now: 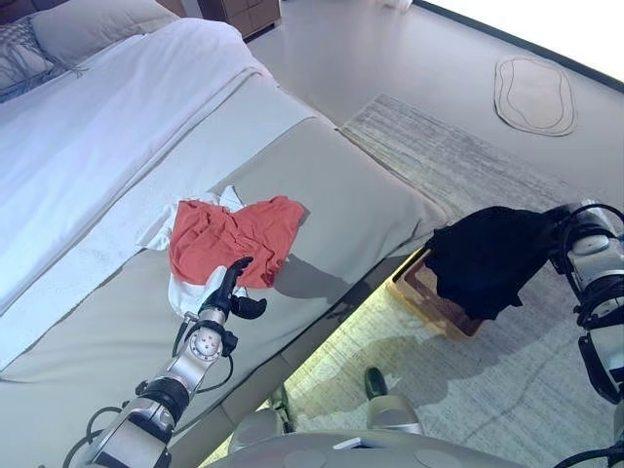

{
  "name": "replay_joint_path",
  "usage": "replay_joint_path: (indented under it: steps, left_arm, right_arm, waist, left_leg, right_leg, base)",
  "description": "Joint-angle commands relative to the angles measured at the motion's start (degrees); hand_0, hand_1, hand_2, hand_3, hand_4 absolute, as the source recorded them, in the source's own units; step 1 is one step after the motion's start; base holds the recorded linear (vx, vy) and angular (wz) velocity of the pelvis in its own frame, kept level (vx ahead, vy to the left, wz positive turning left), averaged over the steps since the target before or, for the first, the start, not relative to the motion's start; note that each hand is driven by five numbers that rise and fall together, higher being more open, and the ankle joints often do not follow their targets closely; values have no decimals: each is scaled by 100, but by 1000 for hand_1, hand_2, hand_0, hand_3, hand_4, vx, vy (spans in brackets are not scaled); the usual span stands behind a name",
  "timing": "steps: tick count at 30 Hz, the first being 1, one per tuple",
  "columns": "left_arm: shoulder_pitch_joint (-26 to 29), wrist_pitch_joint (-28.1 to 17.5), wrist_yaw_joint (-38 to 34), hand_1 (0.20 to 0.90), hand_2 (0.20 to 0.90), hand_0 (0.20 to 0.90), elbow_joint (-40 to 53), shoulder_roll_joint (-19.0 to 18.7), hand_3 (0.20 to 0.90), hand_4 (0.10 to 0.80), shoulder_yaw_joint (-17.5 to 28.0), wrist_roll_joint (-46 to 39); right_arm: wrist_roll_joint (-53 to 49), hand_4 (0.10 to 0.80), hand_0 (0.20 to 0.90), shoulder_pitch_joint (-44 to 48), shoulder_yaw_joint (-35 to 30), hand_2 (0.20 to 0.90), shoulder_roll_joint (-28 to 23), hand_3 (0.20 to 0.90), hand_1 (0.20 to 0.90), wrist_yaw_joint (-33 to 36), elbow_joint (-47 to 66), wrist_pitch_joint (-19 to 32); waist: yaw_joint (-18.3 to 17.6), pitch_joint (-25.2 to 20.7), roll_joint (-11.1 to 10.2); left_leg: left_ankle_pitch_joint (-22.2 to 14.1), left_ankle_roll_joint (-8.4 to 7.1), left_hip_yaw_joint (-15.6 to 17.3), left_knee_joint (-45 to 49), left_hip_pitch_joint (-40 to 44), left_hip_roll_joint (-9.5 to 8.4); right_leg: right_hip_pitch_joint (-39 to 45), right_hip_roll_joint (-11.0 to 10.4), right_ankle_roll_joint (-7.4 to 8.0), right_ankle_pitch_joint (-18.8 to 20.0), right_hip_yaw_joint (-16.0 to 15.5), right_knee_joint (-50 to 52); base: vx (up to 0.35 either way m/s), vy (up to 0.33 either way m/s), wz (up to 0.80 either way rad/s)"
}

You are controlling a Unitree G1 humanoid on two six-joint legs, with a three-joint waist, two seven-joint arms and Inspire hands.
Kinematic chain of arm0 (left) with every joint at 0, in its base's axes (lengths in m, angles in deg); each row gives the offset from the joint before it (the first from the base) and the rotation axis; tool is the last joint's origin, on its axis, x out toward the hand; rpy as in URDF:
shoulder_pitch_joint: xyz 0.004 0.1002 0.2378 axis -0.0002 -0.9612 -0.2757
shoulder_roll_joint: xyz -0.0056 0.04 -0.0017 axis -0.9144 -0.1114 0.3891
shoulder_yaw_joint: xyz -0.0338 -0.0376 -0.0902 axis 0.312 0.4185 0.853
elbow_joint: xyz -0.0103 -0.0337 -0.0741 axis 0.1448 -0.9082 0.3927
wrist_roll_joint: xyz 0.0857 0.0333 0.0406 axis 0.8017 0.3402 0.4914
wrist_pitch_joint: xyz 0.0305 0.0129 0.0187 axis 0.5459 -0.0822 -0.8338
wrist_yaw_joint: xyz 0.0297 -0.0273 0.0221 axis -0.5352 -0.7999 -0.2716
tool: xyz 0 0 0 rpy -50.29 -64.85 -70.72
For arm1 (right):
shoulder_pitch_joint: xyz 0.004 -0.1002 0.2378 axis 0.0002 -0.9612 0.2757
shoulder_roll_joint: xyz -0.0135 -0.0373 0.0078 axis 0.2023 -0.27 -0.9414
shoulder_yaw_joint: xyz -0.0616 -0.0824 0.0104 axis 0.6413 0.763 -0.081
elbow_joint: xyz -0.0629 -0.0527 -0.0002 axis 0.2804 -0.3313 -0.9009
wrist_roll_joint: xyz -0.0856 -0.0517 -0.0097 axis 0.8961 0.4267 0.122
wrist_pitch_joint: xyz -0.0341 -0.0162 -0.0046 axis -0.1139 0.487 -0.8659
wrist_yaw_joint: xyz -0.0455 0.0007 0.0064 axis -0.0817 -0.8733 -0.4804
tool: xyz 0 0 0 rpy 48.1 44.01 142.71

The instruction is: Pick up the clothes from the bed and place them into the basket

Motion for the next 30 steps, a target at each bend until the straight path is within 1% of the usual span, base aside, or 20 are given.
replay_joint_path:
  steps: [1,9,16,22,25,26,30]
  left_arm:
    - [315,-344,-89,900,900,900,25,-250,900,800,-56,-16]
    - [274,-287,-69,900,900,900,-48,-246,900,800,24,-119]
    - [204,-288,-209,900,900,900,-8,-245,900,800,50,-125]
    - [182,-271,-466,900,900,900,79,-262,900,800,163,-234]
    - [86,-225,-568,900,900,900,106,-256,900,800,228,-259]
    - [77,-223,-581,900,900,900,108,-256,900,800,236,-274]
    - [-129,-319,-731,900,900,900,82,-239,900,800,423,-182]
  right_arm:
    - [226,800,900,519,32,900,-312,900,900,190,-29,291]
    - [414,800,900,280,-28,900,-274,900,900,38,2,194]
    - [372,800,900,372,38,900,-281,900,900,107,102,324]
    - [525,800,900,790,390,900,-130,900,900,470,646,662]
    - [659,800,900,1028,734,900,-47,900,900,667,1091,821]
    - [688,800,900,1042,751,900,-44,900,900,666,1117,858]
    - [970,800,900,1289,1133,900,172,900,900,633,1505,871]
  waist:
    - [197,-373,-219]
    - [212,-413,-263]
    - [354,-471,-334]
    - [544,-456,-355]
    - [702,-480,-372]
    - [707,-483,-373]
    - [963,-531,-395]
  left_leg:
    - [-762,-285,0,11,469,244]
    - [-749,-276,-4,11,485,253]
    - [-728,-267,-125,11,489,247]
    - [-697,-254,-303,11,399,213]
    - [-664,-247,-464,11,316,189]
    - [-662,-247,-476,11,309,188]
    - [-612,-253,-703,11,207,165]
  right_leg:
    - [-308,71,-129,145,-107,23]
    - [-257,83,-128,134,-130,23]
    - [-180,60,-133,132,-231,23]
    - [-146,20,-150,92,-372,24]
    - [-126,-2,-174,41,-489,42]
    - [-124,-4,-175,36,-500,43]
    - [-68,-52,-223,-60,-703,87]
  base:
    - [0,0,0]
    - [2,0,2]
    - [23,-16,4]
    - [-12,6,8]
    - [-2,7,14]
    - [17,2,27]
    - [40,6,25]
